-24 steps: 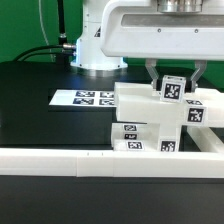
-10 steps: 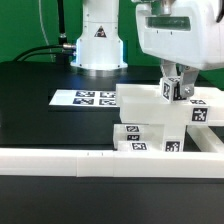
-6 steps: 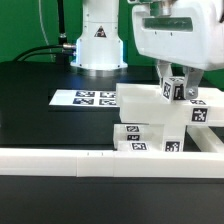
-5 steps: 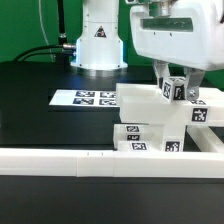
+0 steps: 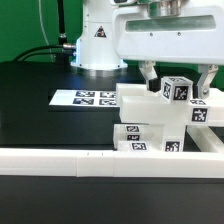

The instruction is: Assemble chair

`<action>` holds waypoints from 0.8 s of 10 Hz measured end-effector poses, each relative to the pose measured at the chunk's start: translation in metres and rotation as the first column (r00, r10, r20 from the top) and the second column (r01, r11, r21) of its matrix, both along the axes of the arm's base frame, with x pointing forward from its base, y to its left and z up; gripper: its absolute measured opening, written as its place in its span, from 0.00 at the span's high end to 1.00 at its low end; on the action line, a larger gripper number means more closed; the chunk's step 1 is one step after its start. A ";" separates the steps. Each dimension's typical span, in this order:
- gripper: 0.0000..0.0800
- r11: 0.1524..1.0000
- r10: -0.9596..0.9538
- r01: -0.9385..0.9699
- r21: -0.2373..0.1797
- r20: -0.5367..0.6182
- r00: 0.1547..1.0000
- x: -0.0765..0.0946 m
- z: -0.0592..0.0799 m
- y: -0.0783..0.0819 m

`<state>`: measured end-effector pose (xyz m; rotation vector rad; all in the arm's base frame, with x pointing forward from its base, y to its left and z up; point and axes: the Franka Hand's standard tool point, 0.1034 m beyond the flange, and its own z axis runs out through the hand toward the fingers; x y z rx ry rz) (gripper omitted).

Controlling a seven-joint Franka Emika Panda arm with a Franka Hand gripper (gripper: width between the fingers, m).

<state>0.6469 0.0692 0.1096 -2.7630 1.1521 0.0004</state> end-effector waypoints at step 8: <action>0.19 0.633 0.768 -0.765 -0.118 -0.026 0.639 -0.004 0.003 0.002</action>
Offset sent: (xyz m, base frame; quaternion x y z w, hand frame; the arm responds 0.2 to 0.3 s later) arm 0.0018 0.0090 0.0034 -0.0366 -0.0133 -0.2649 0.9635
